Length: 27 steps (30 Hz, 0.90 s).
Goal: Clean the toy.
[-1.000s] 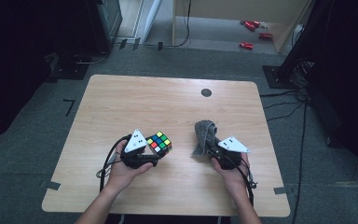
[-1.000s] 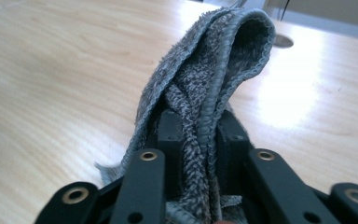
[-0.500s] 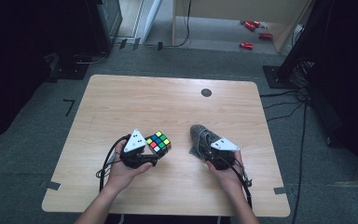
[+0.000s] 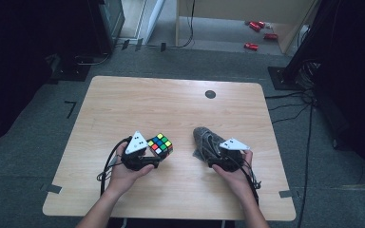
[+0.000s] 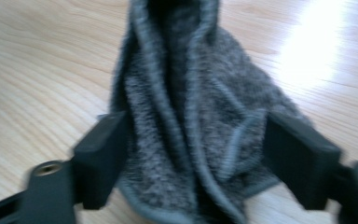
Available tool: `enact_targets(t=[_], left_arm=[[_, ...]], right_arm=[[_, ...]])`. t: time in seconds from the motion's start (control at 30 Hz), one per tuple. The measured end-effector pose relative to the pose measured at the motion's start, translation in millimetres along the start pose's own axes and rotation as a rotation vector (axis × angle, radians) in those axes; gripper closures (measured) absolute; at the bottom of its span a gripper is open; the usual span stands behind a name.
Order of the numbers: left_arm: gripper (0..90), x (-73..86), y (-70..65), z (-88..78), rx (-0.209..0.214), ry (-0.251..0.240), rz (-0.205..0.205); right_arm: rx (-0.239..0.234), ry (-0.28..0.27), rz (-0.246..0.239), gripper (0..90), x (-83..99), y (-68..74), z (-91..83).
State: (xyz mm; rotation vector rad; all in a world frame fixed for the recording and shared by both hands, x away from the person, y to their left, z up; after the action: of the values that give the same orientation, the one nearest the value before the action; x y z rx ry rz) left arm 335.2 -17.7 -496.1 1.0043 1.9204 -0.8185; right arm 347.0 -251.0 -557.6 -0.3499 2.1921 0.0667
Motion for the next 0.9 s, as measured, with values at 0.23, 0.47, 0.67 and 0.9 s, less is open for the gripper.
enact_targets(t=[0.23,0.47,0.67,0.9], left_arm=[[35.2,-4.6,0.1,-4.7,-0.002,-0.016,0.001],[35.2,-5.9,3.1,-6.6,-0.006,-0.023,-0.004],[35.3,-8.4,1.5,-8.4,-0.007,-0.03,0.0],[35.2,-11.1,0.6,-8.0,0.0,-0.042,-0.009]], right_arm=[[-0.013,-0.032,-0.009,14.0,-6.4,-9.7,-10.0],[0.009,-0.041,-0.01,13.9,-8.6,-21.7,-15.4],[0.023,-0.085,0.024,14.4,-18.2,-29.6,-25.5],[-0.034,-0.151,0.025,16.7,-31.4,-12.7,-36.8]])
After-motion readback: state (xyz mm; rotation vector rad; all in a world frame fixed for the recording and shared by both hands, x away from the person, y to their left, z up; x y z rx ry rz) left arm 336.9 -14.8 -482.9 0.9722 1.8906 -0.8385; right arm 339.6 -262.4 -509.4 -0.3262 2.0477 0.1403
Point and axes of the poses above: each handheld gripper's, and its own axes: z roughly forward along the jaws, x roughly out of its underside, y roughly to its left, the point moved 9 cm from there along z, roughly forward along the jaws, and after that the axes turned 12 degrees about x, right-handed, at the moved point
